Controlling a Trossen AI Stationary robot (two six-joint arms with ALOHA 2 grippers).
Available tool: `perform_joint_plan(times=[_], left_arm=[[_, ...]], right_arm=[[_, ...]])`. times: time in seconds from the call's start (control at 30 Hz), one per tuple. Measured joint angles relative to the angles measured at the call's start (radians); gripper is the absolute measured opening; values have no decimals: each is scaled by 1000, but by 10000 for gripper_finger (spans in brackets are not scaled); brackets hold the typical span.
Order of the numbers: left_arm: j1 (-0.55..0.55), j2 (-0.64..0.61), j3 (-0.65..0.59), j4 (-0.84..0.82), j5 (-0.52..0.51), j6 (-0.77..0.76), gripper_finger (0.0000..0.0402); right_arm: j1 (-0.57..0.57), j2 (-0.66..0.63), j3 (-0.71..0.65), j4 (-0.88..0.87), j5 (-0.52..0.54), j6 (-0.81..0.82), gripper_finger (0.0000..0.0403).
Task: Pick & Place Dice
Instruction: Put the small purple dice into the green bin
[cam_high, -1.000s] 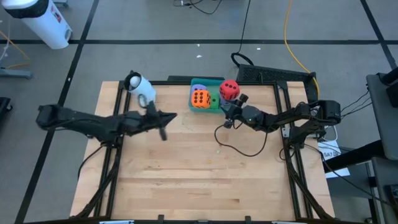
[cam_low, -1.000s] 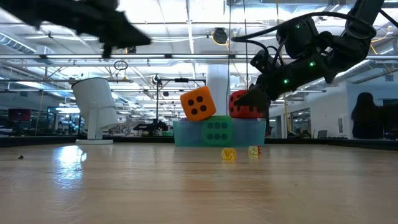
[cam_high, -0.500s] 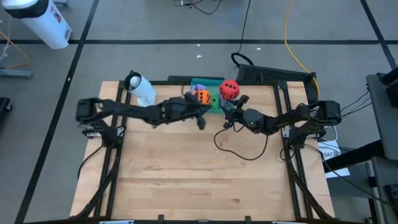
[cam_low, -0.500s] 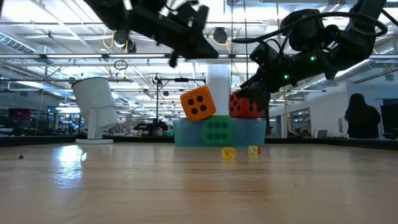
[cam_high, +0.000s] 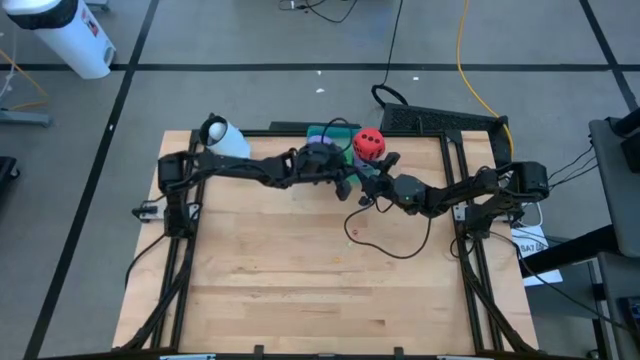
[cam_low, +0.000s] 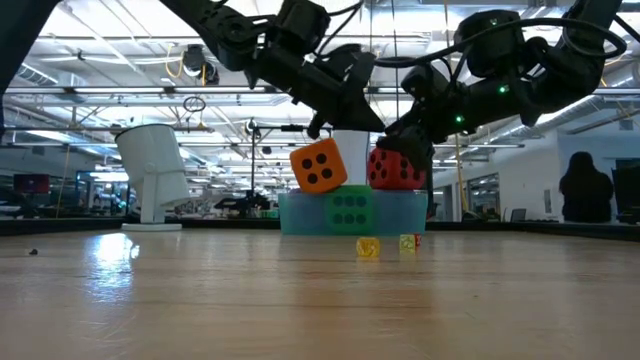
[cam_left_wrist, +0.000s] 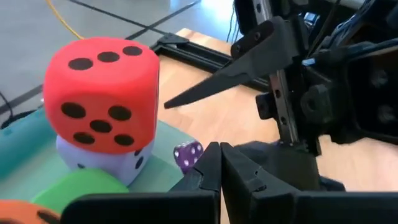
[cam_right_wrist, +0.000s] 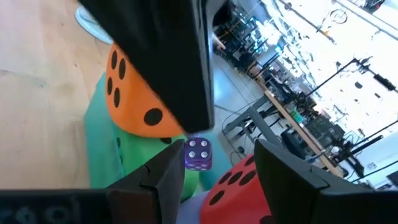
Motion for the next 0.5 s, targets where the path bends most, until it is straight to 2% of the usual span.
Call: perform_joint_plan(times=[0.13, 0.5], left_arm=[[13, 21, 38, -31, 51, -5, 8], [57, 18, 46, -94, 59, -4, 3]], right_arm=[[-1, 0, 0, 13, -2, -21, 185], [-1, 0, 0, 35, -4, -40, 185]])
